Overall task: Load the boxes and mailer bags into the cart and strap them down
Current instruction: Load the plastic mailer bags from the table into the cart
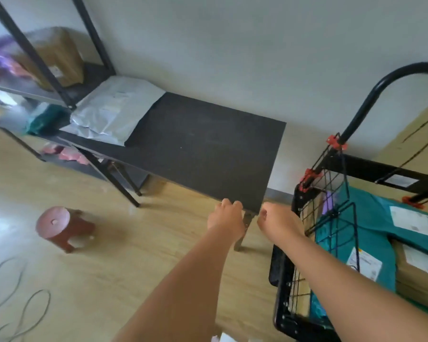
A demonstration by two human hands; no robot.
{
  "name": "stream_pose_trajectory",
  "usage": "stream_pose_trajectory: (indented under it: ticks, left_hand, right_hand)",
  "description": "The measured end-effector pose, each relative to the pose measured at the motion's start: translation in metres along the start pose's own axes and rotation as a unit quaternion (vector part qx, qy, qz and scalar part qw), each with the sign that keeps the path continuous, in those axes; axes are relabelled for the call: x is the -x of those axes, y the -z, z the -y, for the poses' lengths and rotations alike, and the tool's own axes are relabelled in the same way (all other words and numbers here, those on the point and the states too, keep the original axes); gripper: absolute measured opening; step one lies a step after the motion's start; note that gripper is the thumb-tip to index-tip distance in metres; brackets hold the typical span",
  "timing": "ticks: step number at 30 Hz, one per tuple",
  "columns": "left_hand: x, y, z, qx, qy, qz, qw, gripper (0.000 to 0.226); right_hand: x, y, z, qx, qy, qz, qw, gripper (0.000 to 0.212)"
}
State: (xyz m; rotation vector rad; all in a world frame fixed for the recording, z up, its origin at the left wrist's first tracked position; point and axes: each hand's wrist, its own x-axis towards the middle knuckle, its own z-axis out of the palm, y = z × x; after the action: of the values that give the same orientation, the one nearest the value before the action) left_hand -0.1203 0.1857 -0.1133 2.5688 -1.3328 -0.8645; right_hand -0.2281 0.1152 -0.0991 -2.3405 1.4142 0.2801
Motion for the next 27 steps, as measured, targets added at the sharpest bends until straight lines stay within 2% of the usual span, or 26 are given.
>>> stream_pose_trajectory:
  ticks: [9,20,27]
  left_hand:
    - [0.002,0.057,0.123,0.051,0.048,-0.031,0.997,0.051]
    - [-0.025,0.097,0.184,0.078,0.082,-0.061,0.992,0.054]
    - [-0.083,0.142,0.224,0.081,0.087,-0.068,0.991,0.048]
  right_hand:
    - [-0.011,-0.028,0.124,0.017,0.023,0.028,0.999,0.014]
    - [-0.047,-0.023,0.195,0.019,0.050,0.028,0.998,0.014]
    - [-0.112,-0.013,0.247,0.012,0.061,0.029,0.998,0.012]
